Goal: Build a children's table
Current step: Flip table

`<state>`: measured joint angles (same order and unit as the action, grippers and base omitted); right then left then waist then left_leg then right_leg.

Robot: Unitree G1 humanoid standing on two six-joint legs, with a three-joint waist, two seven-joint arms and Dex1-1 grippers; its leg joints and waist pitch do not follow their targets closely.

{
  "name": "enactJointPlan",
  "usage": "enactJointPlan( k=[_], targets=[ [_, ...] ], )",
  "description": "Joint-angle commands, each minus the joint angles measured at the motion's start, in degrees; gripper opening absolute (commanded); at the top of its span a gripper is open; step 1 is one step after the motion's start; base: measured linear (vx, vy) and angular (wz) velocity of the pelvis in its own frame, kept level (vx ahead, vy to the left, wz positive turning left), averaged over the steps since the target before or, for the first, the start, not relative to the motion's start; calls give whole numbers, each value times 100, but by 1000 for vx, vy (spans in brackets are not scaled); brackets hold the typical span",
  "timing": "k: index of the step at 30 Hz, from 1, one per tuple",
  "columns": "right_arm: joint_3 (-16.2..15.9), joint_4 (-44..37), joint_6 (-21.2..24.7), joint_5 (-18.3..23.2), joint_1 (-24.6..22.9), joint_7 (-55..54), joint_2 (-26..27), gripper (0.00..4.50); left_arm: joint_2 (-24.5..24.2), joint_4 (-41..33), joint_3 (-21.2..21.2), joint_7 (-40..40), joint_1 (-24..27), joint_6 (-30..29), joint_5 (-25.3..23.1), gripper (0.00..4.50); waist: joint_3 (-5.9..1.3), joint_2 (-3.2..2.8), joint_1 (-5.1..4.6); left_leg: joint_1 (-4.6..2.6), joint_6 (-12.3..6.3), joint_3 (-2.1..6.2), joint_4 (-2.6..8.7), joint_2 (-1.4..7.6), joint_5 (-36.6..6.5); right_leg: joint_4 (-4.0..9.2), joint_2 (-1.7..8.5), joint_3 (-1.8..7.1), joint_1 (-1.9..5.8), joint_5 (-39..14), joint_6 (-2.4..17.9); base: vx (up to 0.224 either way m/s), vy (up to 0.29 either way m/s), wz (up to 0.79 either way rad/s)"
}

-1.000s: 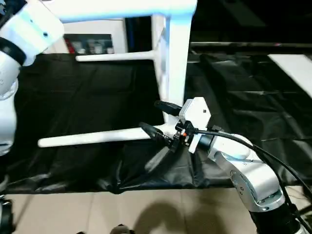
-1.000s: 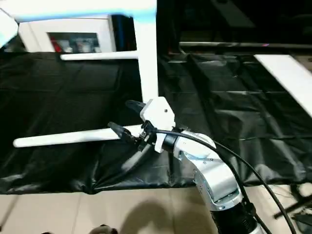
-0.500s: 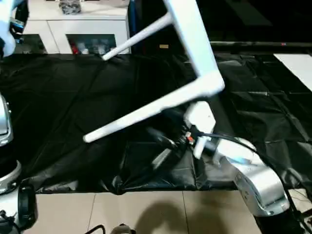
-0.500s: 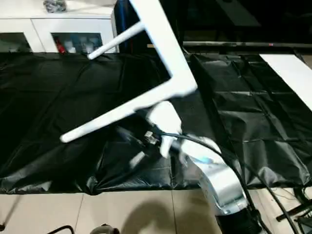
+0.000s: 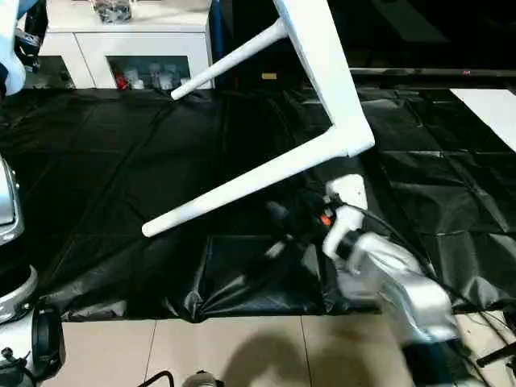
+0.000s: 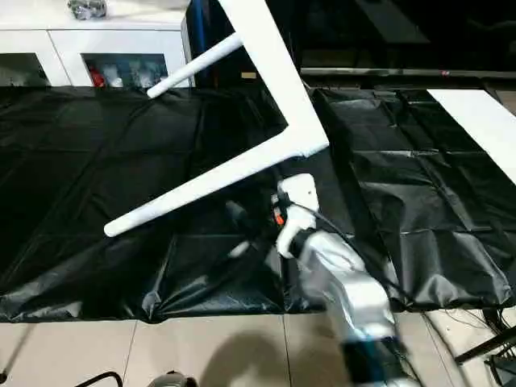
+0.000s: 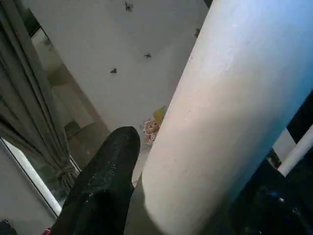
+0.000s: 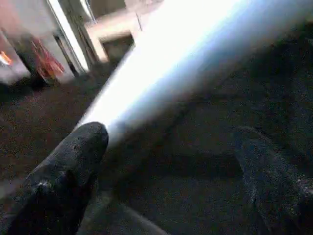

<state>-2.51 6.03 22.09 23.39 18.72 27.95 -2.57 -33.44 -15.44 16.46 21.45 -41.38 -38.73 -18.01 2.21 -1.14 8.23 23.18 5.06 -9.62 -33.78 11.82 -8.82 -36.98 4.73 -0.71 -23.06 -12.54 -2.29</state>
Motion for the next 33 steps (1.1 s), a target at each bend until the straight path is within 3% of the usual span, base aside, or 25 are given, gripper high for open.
enactJointPlan(
  k=[1, 10, 12, 14, 29, 33],
  targets=[
    [201, 338, -202, 309, 208, 251, 156, 450, 211, 247, 143, -79, -11, -463, 378, 233, -325, 46, -44, -138, 162, 17, 421, 21, -1538, 518, 183, 85, 108, -1239, 784, 0, 0, 0],
    [589, 1523, -684, 596, 880, 542, 579, 450, 190, 219, 108, -51, 8, -537, 400, 233, -322, -6, -51, -141, 223, 22, 439, 25, -1576, 512, 187, 81, 104, -1153, 894, 0, 0, 0],
    [702, 2029, -909, 609, 1180, 634, 676, 412, 187, 214, 82, -44, 17, -563, 411, 233, -335, -11, -54, -141, 229, 25, 439, 25, -1573, 500, 195, 74, 108, -1112, 934, 0, 0, 0],
    [756, 2154, -950, 644, 1259, 706, 727, 407, 185, 209, 73, -41, 14, -578, 417, 233, -330, -8, -51, -135, 211, 16, 433, 23, -1539, 498, 192, 78, 114, -1033, 968, 0, 0, 0],
    [797, 2318, -1058, 687, 1487, 1134, 754, 275, 228, 230, 91, -101, 61, -598, 438, 233, -328, -27, -40, -142, 210, 22, 455, 37, -1585, 509, 190, 77, 113, -1080, 947, 0, 0, 0],
    [759, 2271, -1115, 598, 1559, 1129, 689, 237, 265, 252, 125, -142, 67, -585, 453, 233, -330, -3, -41, -141, 194, 13, 450, 35, -1526, 508, 188, 77, 121, -1013, 959, 0, 0, 0]
  ],
)
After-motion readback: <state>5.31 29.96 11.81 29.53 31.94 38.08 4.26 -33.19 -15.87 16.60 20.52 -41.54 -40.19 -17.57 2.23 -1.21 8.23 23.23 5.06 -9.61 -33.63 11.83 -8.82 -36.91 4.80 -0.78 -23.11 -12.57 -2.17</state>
